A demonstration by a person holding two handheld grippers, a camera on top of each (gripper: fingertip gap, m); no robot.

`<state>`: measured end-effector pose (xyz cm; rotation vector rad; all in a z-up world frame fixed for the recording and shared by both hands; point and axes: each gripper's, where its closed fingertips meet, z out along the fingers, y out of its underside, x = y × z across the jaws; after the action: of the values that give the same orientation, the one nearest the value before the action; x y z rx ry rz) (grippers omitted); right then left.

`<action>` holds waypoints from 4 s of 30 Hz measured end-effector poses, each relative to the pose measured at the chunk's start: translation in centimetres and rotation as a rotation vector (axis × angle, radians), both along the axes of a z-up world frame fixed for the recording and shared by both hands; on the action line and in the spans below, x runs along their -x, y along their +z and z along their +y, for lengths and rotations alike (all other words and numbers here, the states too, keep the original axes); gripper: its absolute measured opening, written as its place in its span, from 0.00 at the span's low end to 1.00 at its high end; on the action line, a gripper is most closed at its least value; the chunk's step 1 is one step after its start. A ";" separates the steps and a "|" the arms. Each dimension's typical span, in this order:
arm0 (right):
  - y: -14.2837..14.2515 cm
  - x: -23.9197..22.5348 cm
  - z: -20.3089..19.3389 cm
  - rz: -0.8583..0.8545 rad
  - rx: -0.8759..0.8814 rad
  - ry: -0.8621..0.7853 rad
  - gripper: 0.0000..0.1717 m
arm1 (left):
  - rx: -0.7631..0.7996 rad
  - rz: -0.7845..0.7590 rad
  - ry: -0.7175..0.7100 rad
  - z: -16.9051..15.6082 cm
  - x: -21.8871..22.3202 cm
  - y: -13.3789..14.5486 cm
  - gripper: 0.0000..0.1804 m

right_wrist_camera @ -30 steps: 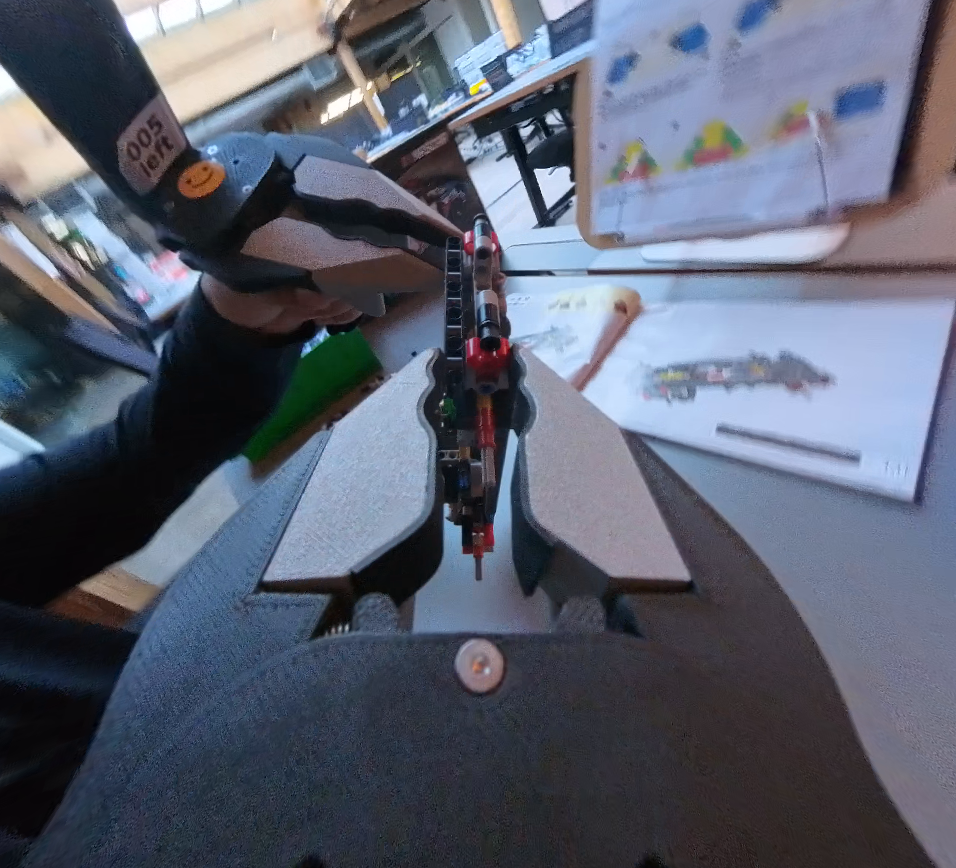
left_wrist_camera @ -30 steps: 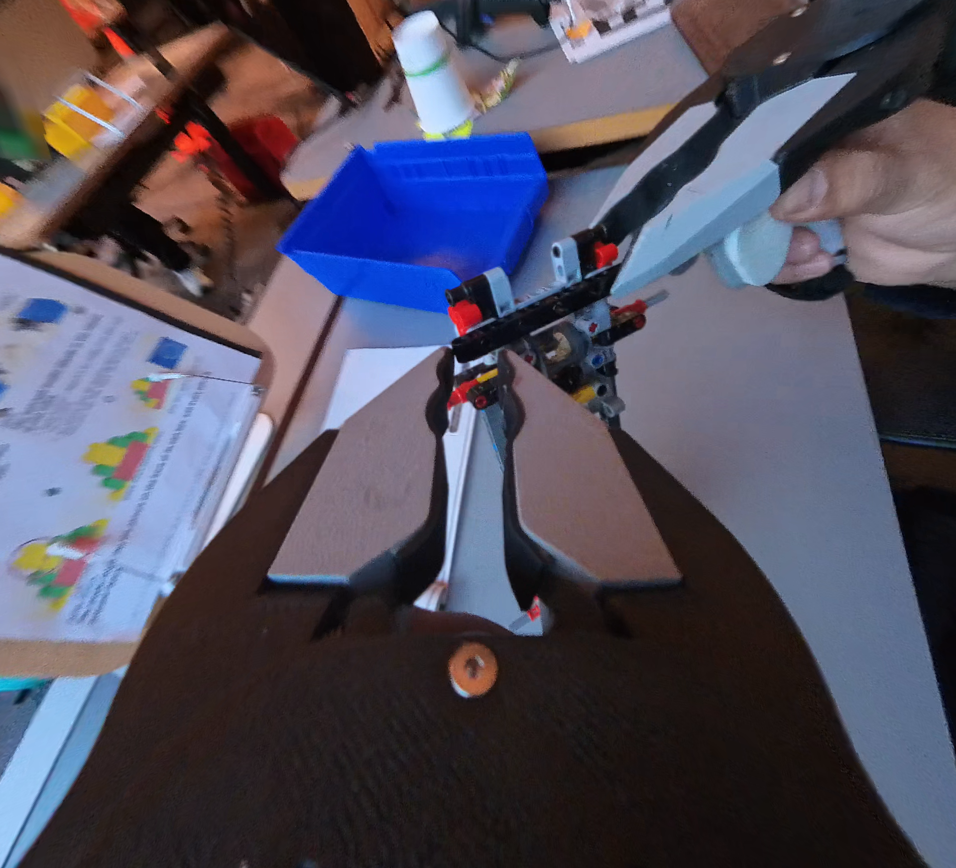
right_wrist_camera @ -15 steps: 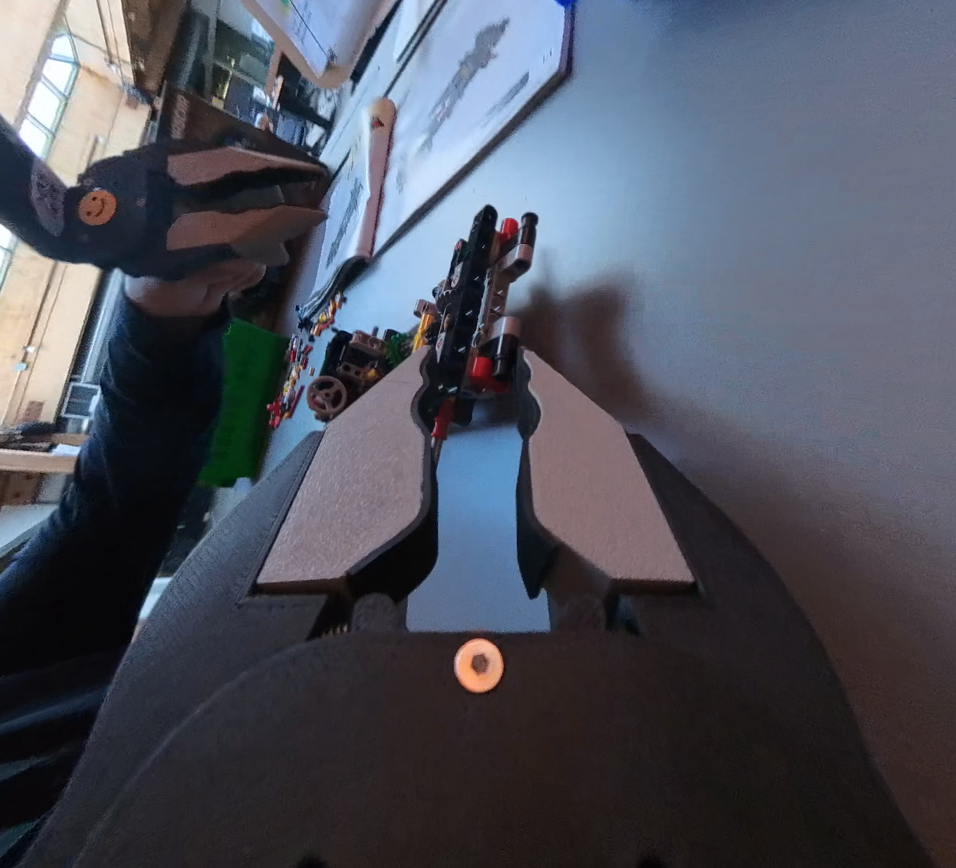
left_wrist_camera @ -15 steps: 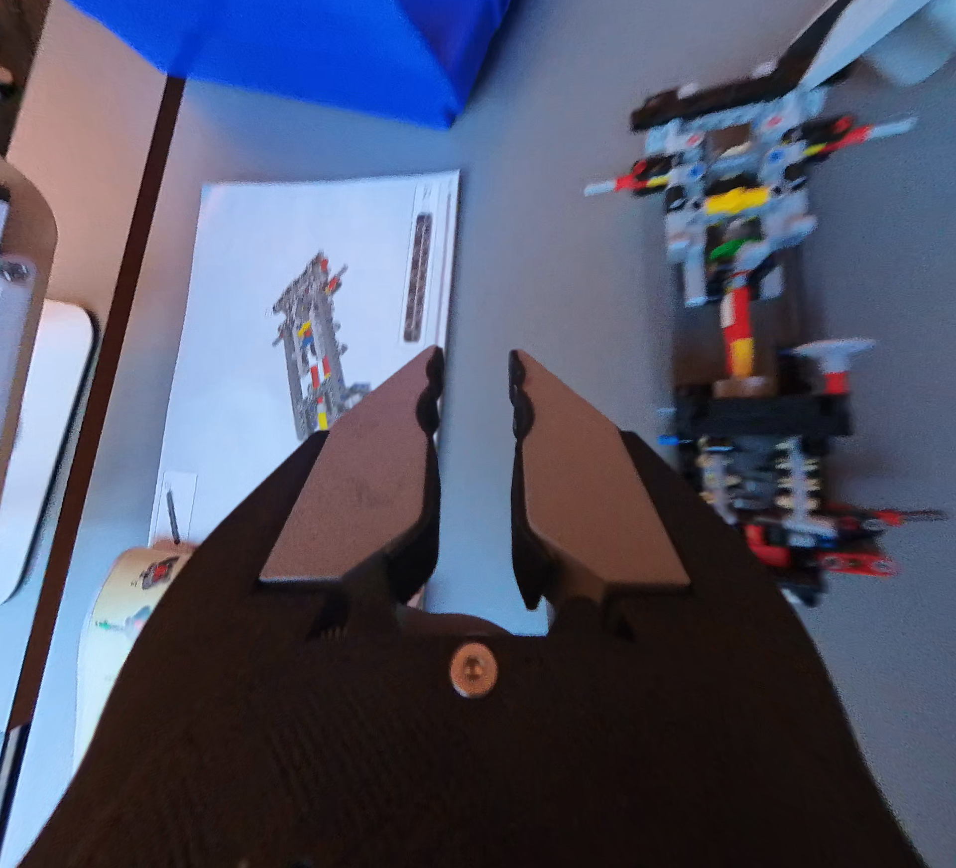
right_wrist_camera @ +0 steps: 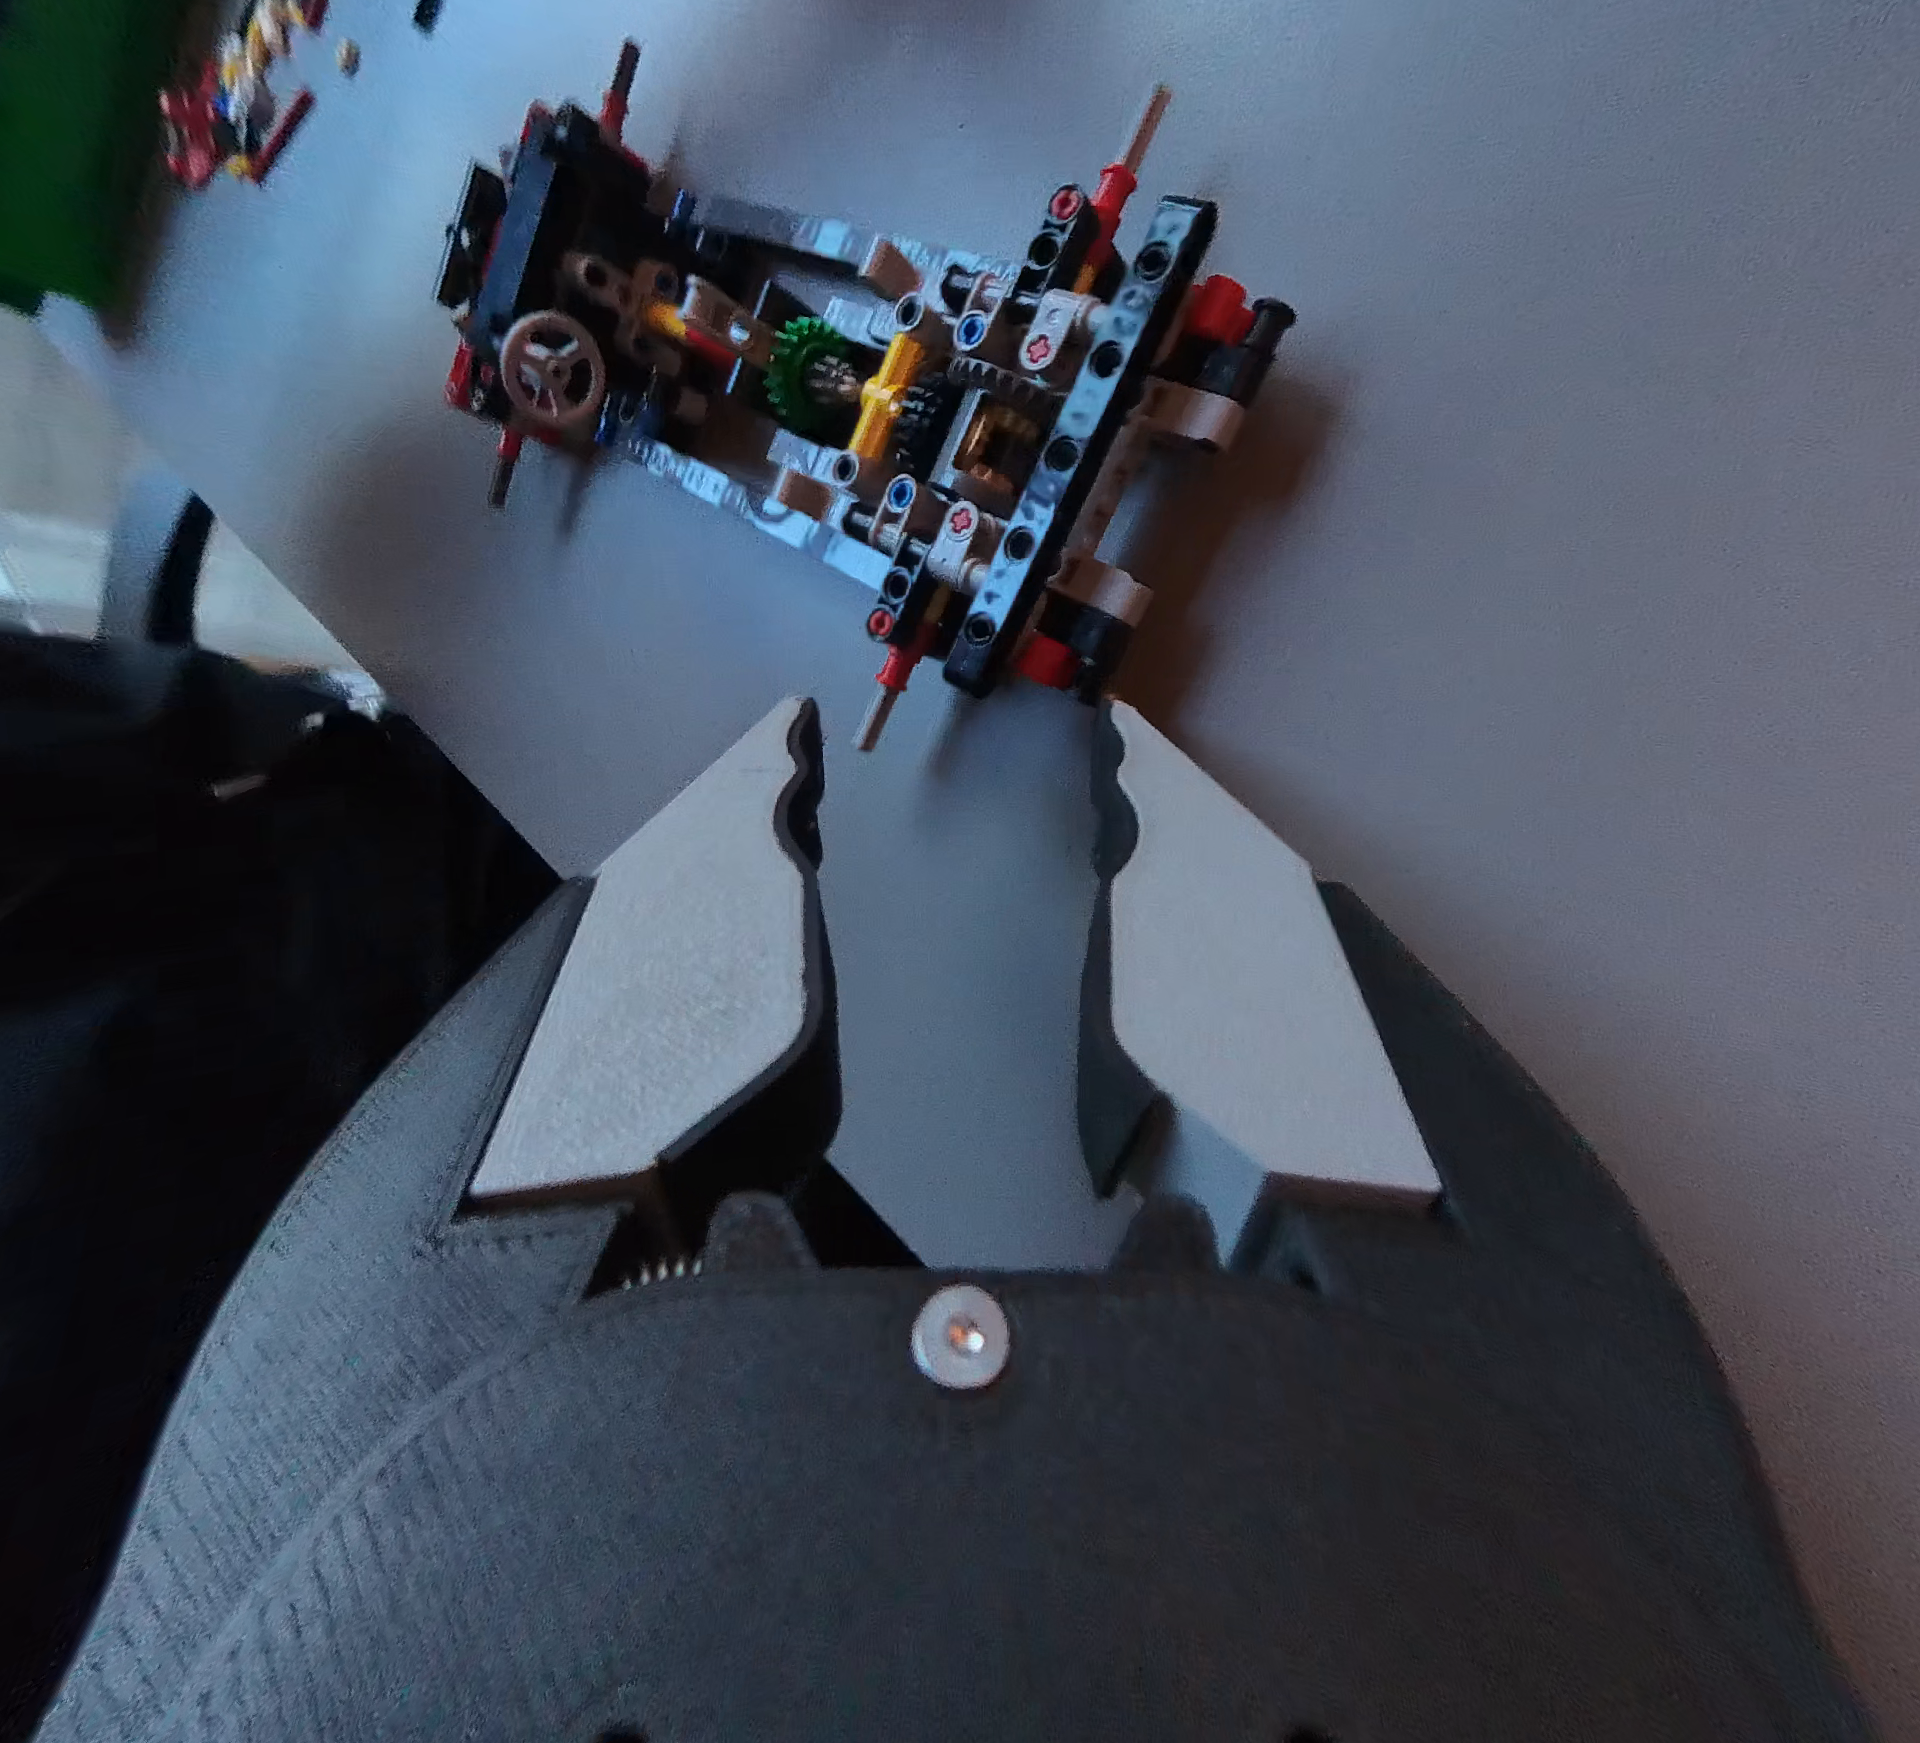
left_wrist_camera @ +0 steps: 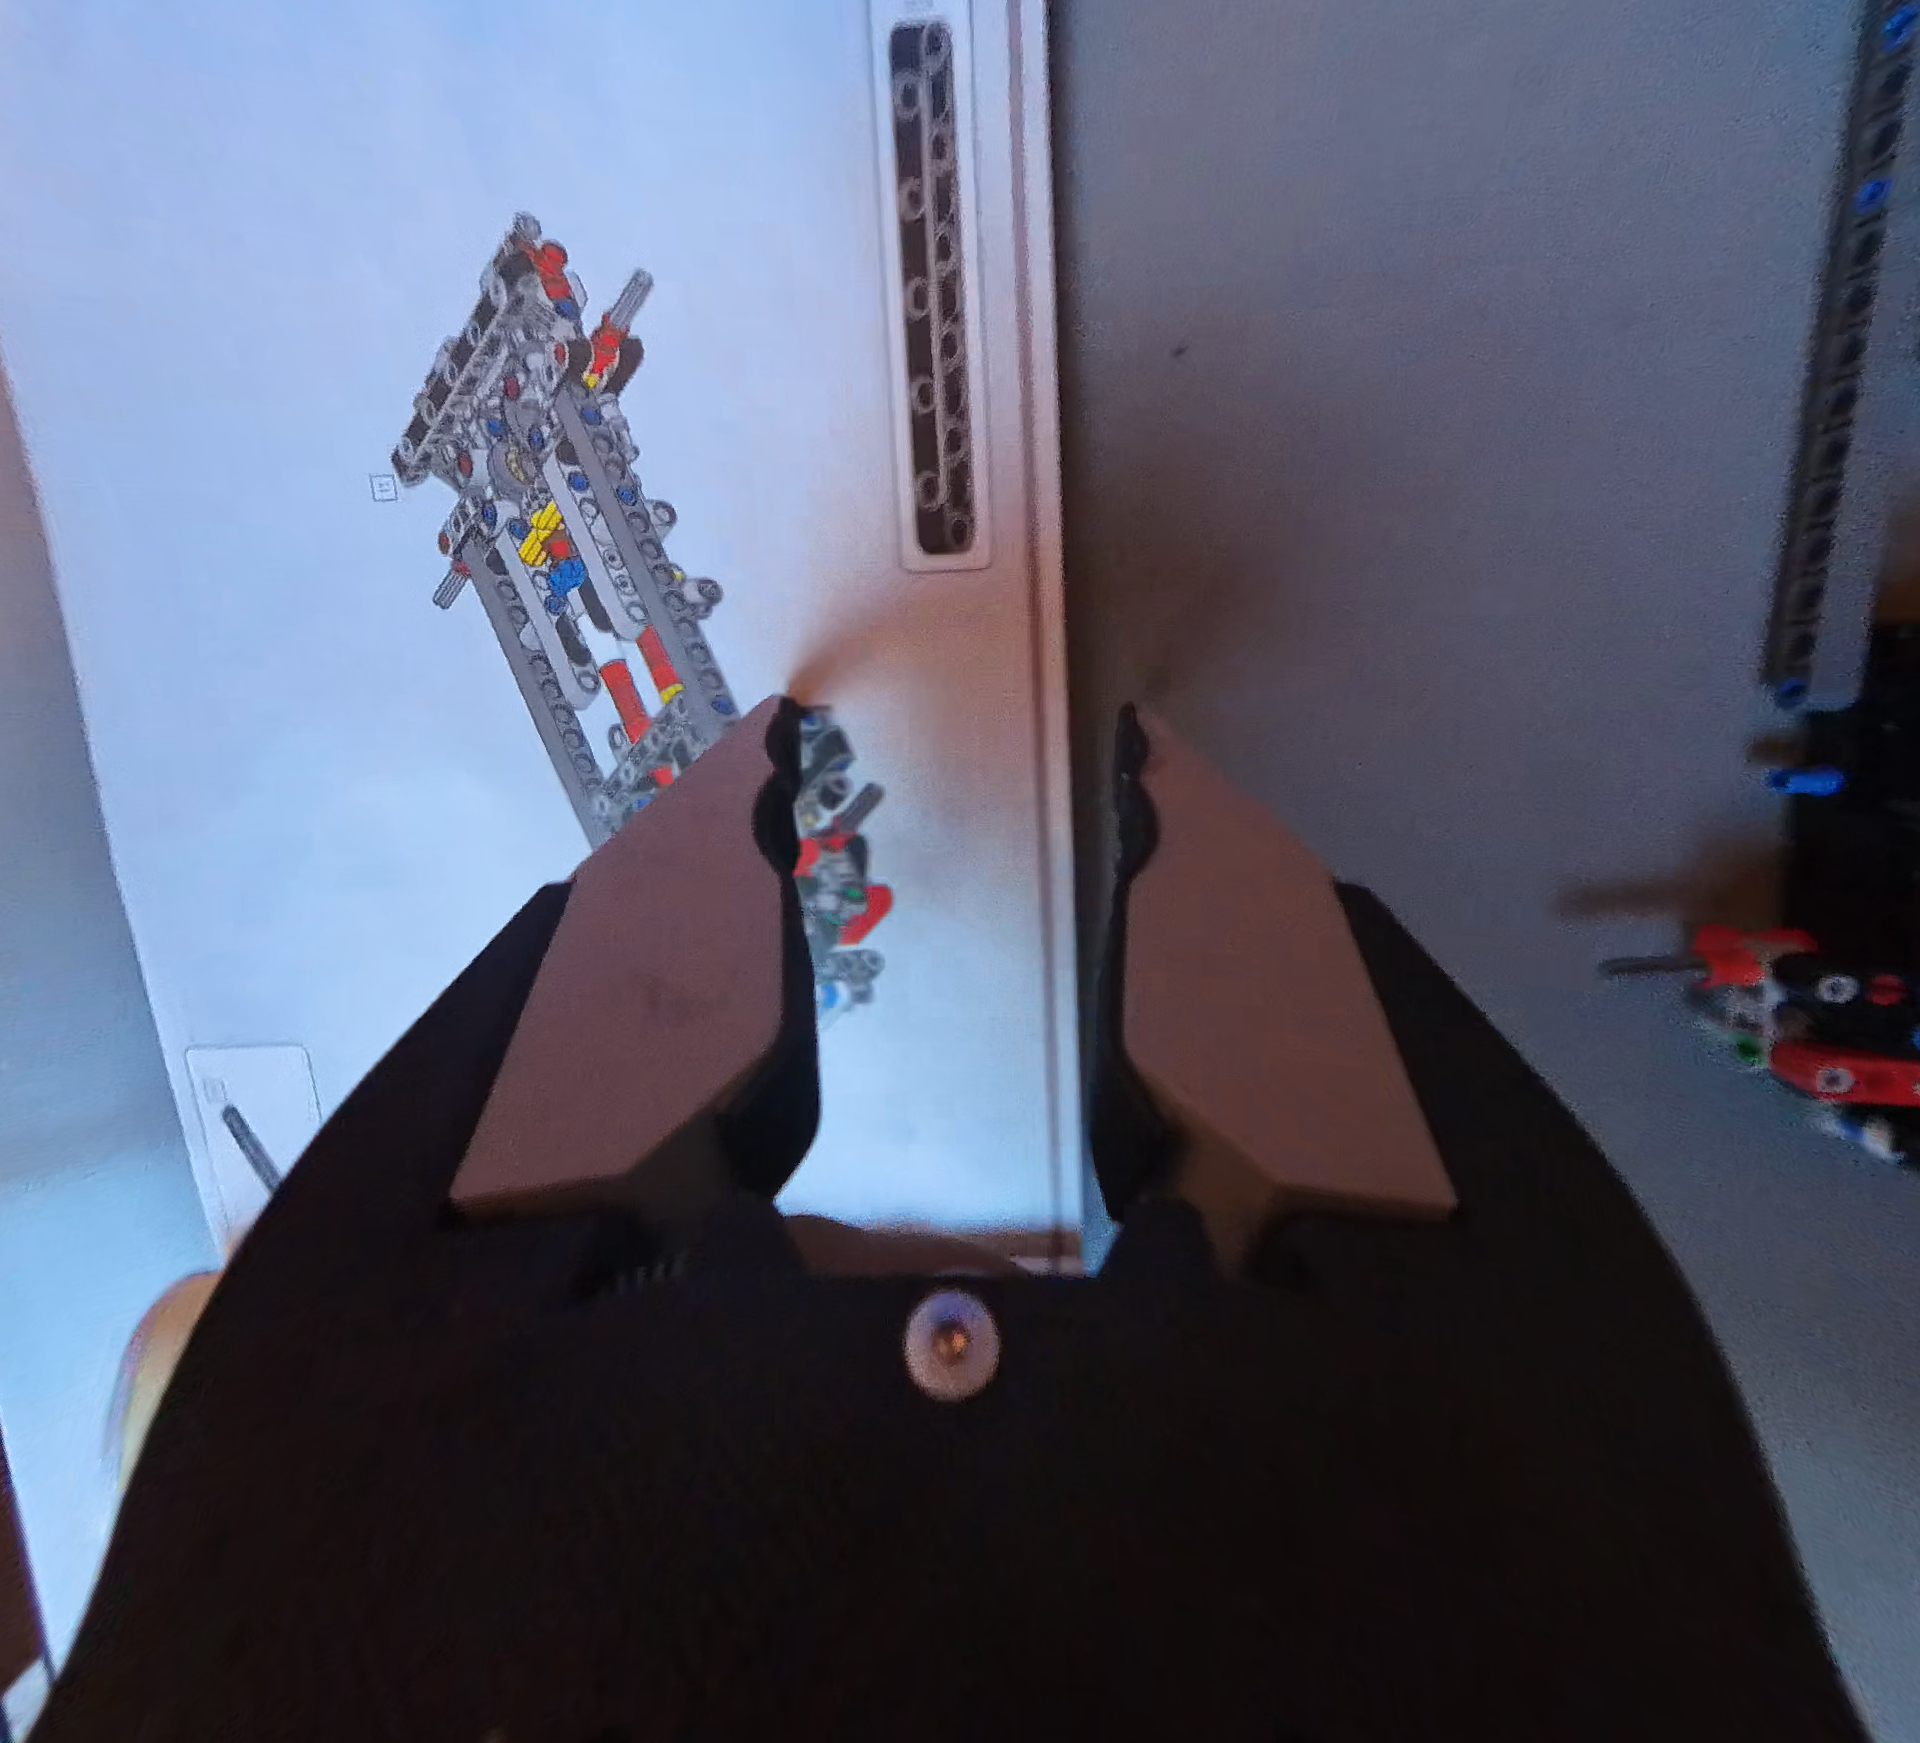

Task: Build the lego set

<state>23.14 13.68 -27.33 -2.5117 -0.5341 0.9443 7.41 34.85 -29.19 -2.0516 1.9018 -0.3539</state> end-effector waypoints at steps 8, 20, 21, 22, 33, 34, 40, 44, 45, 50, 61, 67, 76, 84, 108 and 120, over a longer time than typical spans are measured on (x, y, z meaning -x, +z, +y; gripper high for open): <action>1.2 -1.8 2.9 -0.004 -0.150 0.047 0.25 | 0.037 -0.010 0.028 3.9 -1.3 -0.2 0.34; 5.2 3.7 12.9 -0.059 -0.408 0.228 0.27 | -0.027 -0.190 0.077 3.6 -1.6 0.0 0.00; 5.4 4.9 14.2 -0.089 -0.433 0.255 0.27 | -0.023 -0.198 0.082 3.6 -1.6 0.0 0.00; 5.3 6.2 15.7 -0.131 -0.451 0.278 0.27 | -0.016 -0.205 0.088 3.6 -1.6 0.0 0.00; -1.8 10.7 23.3 -0.554 -0.279 0.466 0.30 | -0.109 -0.129 0.104 3.9 2.3 0.2 0.00; -1.8 11.0 23.3 -0.548 -0.263 0.476 0.29 | -0.111 -0.132 0.101 3.9 2.5 0.3 0.00; -1.9 11.6 23.2 -0.572 -0.258 0.541 0.14 | -0.009 -0.209 0.056 0.7 2.4 1.8 0.00; -2.0 11.7 23.5 -0.577 -0.267 0.537 0.08 | -0.117 -0.094 -0.005 0.1 3.0 0.4 0.38; -2.0 11.8 23.6 -0.574 -0.271 0.533 0.07 | -0.135 -0.095 -0.017 0.0 2.9 0.4 0.37; -2.0 11.7 23.9 -0.566 -0.293 0.513 0.03 | -0.156 -0.126 0.008 0.5 2.4 1.0 0.36; -2.1 11.6 24.2 -0.571 -0.345 0.495 0.00 | -0.264 -0.114 0.014 1.5 -1.1 0.7 0.36; -1.5 12.0 21.4 -0.494 -0.200 0.499 0.22 | -0.258 -0.031 0.030 2.1 2.6 1.1 0.40; -1.5 11.9 22.8 -0.398 -0.154 0.327 0.38 | -0.228 -0.107 0.094 1.6 5.9 3.8 0.38; -2.0 11.7 23.4 -0.548 -0.271 0.348 0.11 | -0.242 -0.061 0.080 1.6 5.0 1.7 0.38; -2.0 13.5 23.6 -0.577 -0.213 0.352 0.29 | -0.189 -0.067 0.071 1.3 3.0 1.0 0.38; -1.8 13.3 24.4 -0.479 -0.206 0.329 0.03 | -0.216 -0.098 0.087 1.8 0.8 1.2 0.37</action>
<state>9.84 38.08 -29.14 -2.4971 -1.1550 0.3479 6.59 36.64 -27.96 -1.9309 1.7070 -0.2137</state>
